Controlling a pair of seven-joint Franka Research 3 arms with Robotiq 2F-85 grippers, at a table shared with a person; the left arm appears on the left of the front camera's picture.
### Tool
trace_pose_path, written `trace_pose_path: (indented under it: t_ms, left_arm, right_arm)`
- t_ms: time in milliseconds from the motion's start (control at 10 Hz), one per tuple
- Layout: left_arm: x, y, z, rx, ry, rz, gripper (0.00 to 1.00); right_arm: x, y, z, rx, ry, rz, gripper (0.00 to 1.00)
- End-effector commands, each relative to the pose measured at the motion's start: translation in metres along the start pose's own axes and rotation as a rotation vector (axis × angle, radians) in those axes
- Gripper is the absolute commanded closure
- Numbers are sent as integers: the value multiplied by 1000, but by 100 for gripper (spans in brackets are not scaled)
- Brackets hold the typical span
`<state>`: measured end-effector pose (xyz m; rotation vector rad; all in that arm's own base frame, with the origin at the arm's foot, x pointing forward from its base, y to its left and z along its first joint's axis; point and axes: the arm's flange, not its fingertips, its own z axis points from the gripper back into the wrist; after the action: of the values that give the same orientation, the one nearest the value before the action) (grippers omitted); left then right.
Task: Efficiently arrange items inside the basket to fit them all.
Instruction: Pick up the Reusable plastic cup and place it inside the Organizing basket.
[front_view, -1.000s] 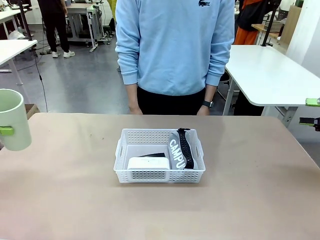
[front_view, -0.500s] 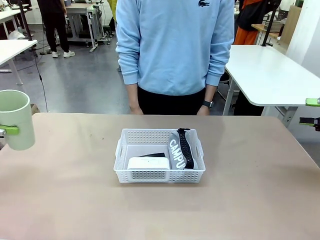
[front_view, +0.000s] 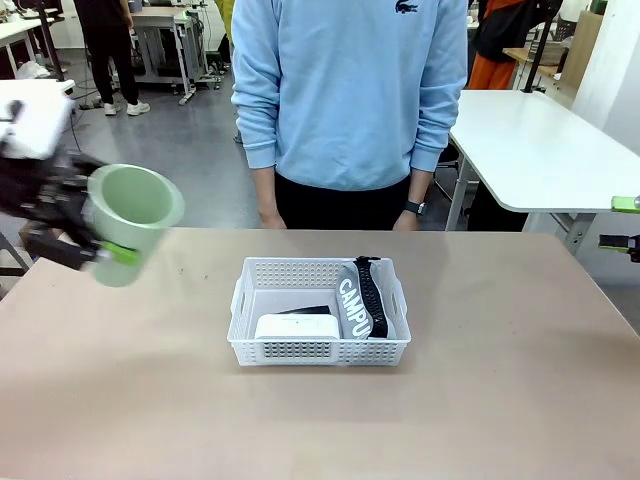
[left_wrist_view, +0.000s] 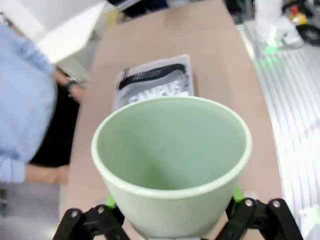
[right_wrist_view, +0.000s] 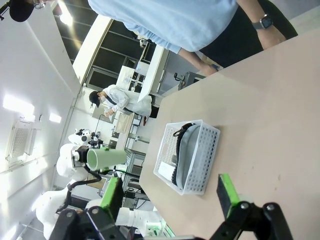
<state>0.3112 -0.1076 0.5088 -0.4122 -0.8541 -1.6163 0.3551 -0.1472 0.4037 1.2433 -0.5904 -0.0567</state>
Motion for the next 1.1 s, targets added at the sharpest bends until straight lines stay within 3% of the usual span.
trace_pose_path:
  t_ms: [0, 300, 500, 600, 700, 1000]
  left_arm:
    - [38, 7, -60, -98, 112, -3, 11]
    - [87, 28, -134, -85, 309, 13, 11]
    - [81, 51, -129, -53, 356, 109, 11]
    - [68, 52, -108, -130, 314, 133, 11]
    - [78, 36, -146, -60, 334, 32, 11]
    - [78, 36, -146, -60, 334, 32, 11]
  right_arm:
    - [-2, 1, 2, 6, 6, 17, 0]
    - [-2, 1, 2, 6, 6, 17, 0]
    - [-2, 1, 2, 6, 6, 17, 0]
    - [-2, 1, 2, 6, 6, 17, 0]
    - [-2, 1, 2, 6, 6, 17, 0]
    - [-2, 1, 2, 6, 6, 17, 0]
